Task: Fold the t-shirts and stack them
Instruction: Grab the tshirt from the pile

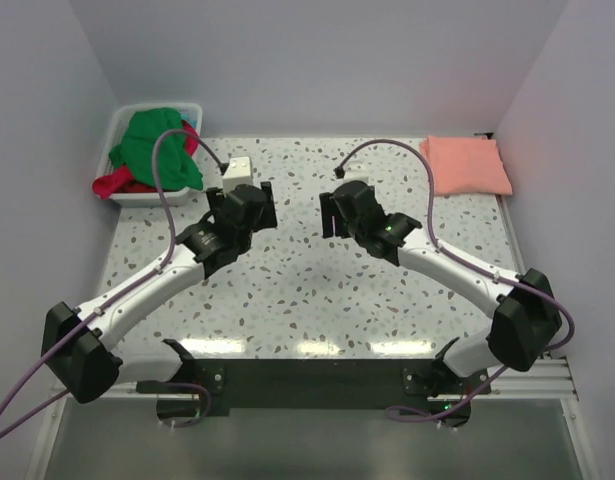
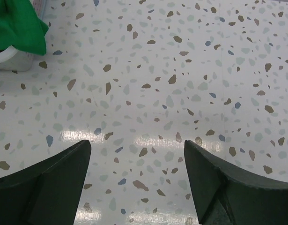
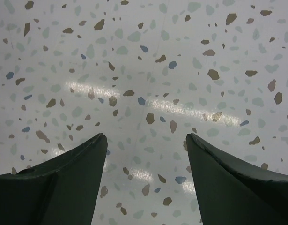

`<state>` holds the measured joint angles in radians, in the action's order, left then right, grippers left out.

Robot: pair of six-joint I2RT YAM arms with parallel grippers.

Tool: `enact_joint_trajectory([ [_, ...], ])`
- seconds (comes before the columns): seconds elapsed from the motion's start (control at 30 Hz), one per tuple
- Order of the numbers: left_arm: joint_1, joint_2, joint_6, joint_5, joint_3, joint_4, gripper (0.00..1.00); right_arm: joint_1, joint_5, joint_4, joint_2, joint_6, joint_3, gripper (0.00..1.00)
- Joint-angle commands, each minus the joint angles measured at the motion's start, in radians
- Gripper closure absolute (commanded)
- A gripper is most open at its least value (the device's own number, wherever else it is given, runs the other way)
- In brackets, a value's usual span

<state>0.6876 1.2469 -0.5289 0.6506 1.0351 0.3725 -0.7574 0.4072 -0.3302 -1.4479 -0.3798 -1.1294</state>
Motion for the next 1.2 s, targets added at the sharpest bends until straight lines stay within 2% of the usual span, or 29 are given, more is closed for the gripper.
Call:
enact_joint_trajectory([
  [0.0,0.003,-0.009,0.049,-0.014,0.06,-0.015,0.11,-0.003,0.038,-0.03,-0.035,0.021,-0.119,0.27],
  [0.03,0.003,-0.009,0.059,-0.023,0.068,-0.017,0.01,-0.005,0.047,-0.049,-0.042,0.021,-0.13,0.27],
  [0.07,0.003,-0.003,0.056,-0.01,0.075,-0.008,0.0,-0.003,0.051,-0.058,-0.049,0.024,-0.142,0.27],
  [0.2,-0.049,0.048,0.055,-0.018,0.115,0.006,0.0,-0.003,0.062,-0.096,-0.086,0.009,-0.199,0.27],
  [0.37,-0.212,0.164,0.004,-0.146,0.212,0.071,0.0,-0.005,0.059,-0.188,-0.12,-0.028,-0.277,0.27],
  [0.57,-0.316,0.266,0.023,-0.158,0.296,0.045,0.0,-0.005,0.047,-0.208,-0.127,-0.024,-0.3,0.26],
  [0.77,-0.462,0.379,-0.023,-0.19,0.401,0.08,0.11,-0.005,0.045,-0.241,-0.135,-0.028,-0.333,0.27],
  [0.93,-0.536,0.509,-0.002,-0.203,0.532,0.111,0.12,-0.005,0.035,-0.243,-0.172,-0.021,-0.358,0.26],
  [1.17,-0.576,0.62,0.021,-0.215,0.646,0.12,0.13,-0.005,0.028,-0.25,-0.255,-0.021,-0.418,0.26],
])
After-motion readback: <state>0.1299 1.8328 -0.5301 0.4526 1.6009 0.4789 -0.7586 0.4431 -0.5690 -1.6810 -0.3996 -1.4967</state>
